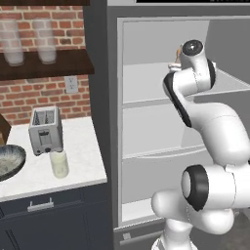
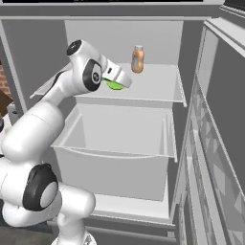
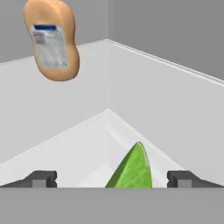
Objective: Grab a lemon wedge from the fridge and one ice cube from the ice bowl, and put them in the glass of lemonade.
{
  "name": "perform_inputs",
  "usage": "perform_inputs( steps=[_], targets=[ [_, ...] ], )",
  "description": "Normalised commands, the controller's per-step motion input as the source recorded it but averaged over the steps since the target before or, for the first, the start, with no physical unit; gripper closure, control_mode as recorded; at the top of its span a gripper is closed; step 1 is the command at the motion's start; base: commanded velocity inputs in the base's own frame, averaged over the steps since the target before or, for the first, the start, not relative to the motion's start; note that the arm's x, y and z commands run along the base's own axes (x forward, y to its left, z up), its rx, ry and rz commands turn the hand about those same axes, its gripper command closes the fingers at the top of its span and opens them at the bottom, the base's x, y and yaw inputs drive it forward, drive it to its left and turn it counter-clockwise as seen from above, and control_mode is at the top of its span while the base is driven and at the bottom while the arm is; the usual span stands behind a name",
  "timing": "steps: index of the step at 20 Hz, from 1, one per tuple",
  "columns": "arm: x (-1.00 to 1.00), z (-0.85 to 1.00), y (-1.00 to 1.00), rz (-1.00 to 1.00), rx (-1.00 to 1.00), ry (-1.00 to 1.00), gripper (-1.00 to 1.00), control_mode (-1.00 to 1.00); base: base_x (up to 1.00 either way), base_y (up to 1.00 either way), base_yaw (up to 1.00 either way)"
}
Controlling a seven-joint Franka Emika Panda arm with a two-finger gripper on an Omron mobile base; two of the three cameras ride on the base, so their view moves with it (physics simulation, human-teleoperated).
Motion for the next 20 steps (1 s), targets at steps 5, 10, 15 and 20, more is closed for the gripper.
perform_inputs(
  steps=[5, 10, 15, 20],
  targets=[
    [-0.21, -0.2, 0.0, -0.12, 0.0, 0.0, -1.0, -1.0, 0.0, 0.0, 0.0],
    [-0.02, -0.16, 0.01, -0.13, 0.0, 0.0, -1.0, -1.0, 0.0, 0.0, 0.0],
    [0.07, -0.18, 0.02, -0.14, 0.0, 0.0, 1.0, -1.0, 0.0, 0.0, 0.0],
    [0.24, -0.16, 0.0, -0.11, 0.0, 0.0, 1.0, -1.0, 0.0, 0.0, 0.0]
  ],
)
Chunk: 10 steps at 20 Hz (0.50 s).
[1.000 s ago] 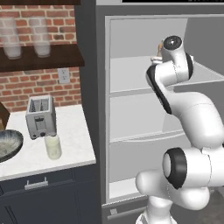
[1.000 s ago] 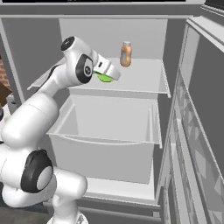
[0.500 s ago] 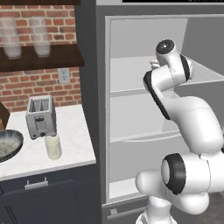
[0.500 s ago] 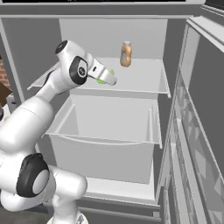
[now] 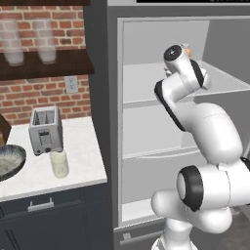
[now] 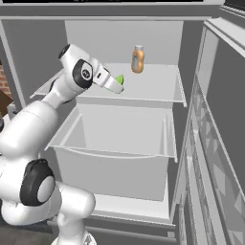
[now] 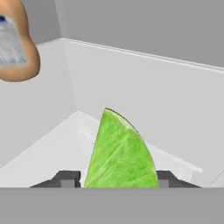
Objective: Grab a lemon wedge from the fridge and one ice cube from the ice bowl, and put them in the glass of lemonade.
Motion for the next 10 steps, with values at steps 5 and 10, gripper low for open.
perform_inputs(
  steps=[5, 10],
  targets=[
    [0.22, 0.0, 0.0, -0.01, 0.0, 0.0, 1.0, -1.0, 0.0, 0.0, 0.0],
    [-0.56, -0.34, -0.28, -0.06, 0.0, 0.0, 1.0, -1.0, 0.0, 0.0, 0.0]
  ],
)
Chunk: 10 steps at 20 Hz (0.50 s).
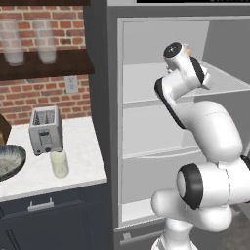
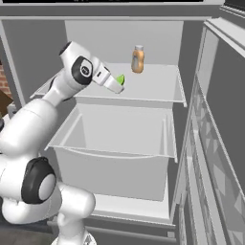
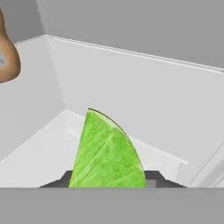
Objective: Grab a lemon wedge from the fridge and one ice cube from the ice bowl, and put them in the glass of lemonade.
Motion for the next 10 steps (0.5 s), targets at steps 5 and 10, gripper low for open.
perform_inputs(
  steps=[5, 10],
  targets=[
    [-1.0, -0.63, -0.58, -0.07, 0.0, -0.04, 1.0, -1.0, 0.0, 0.0, 0.0],
    [-1.0, -0.19, -0.31, 0.0, 0.01, -0.12, 1.0, -1.0, 0.0, 0.0, 0.0]
  ],
)
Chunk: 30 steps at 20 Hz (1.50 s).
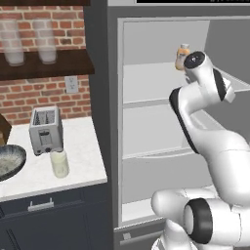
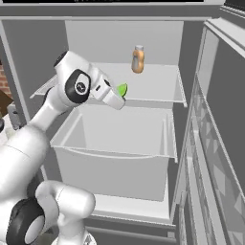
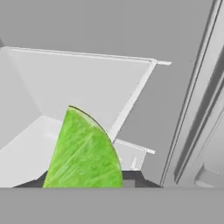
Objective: Grab a lemon wedge from the fridge and one ice cube from the ice bowl, and put them in the glass of lemonade.
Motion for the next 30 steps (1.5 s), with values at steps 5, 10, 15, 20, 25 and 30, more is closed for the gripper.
perform_inputs(
  steps=[5, 10, 15, 20, 25, 30],
  targets=[
    [-1.0, 0.0, 0.02, 0.13, 0.01, 0.0, 1.0, -1.0, 0.0, 0.0, 0.0],
    [-1.0, 0.06, 0.09, 0.3, 0.0, 0.01, 1.0, -1.0, 0.0, 0.0, 0.0],
    [-1.0, 0.03, 0.32, 0.38, 0.01, 0.08, 1.0, -1.0, 0.0, 0.0, 0.0],
    [-0.91, -0.06, 0.71, 0.39, 0.0, 0.14, 1.0, -1.0, 0.0, 0.0, 0.0],
    [-0.41, -0.04, 0.63, 0.33, 0.0, 0.13, 1.0, -1.0, 0.0, 0.0, 0.0],
    [-0.15, -0.03, 0.47, 0.31, 0.0, 0.07, 1.0, -1.0, 0.0, 0.0, 0.0]
  ],
)
